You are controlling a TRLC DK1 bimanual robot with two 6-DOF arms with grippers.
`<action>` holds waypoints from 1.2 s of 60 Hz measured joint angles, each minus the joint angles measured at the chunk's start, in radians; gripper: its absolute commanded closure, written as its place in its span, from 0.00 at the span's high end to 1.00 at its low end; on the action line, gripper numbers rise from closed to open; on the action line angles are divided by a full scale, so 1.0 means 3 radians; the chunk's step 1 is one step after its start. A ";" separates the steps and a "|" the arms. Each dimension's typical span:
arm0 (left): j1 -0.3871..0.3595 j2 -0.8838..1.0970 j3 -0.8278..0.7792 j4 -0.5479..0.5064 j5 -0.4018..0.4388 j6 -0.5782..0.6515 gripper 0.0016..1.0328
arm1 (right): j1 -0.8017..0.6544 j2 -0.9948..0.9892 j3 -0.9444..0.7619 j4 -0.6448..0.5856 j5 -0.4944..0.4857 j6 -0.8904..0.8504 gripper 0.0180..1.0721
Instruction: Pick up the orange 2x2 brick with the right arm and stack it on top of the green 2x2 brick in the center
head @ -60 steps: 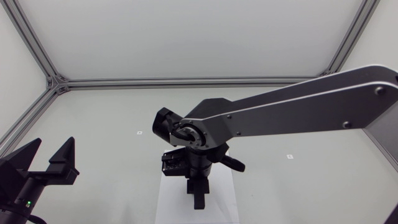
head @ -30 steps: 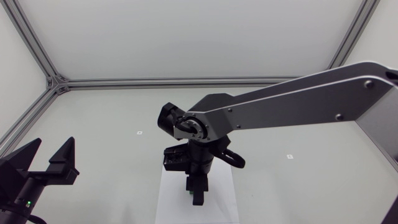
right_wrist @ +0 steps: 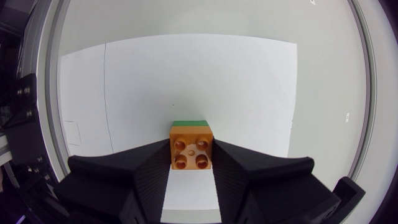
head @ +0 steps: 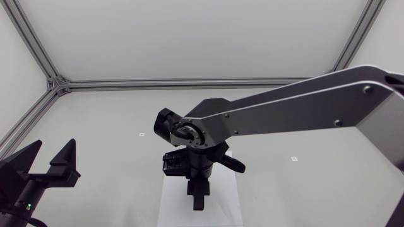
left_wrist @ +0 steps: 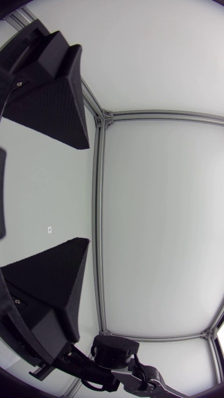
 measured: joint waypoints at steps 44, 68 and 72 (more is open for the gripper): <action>0.0000 0.0000 0.0000 0.0001 0.0000 0.0000 0.96 | 0.0003 -0.0020 -0.0017 0.0020 -0.0033 -0.0086 0.32; 0.0000 0.0000 0.0000 0.0001 0.0000 0.0000 0.96 | 0.0011 -0.0017 -0.0001 0.0006 -0.0018 -0.0074 0.44; 0.0000 0.0000 0.0000 0.0001 0.0000 0.0000 0.96 | 0.0011 0.0005 -0.0004 0.0011 -0.0019 -0.0072 0.44</action>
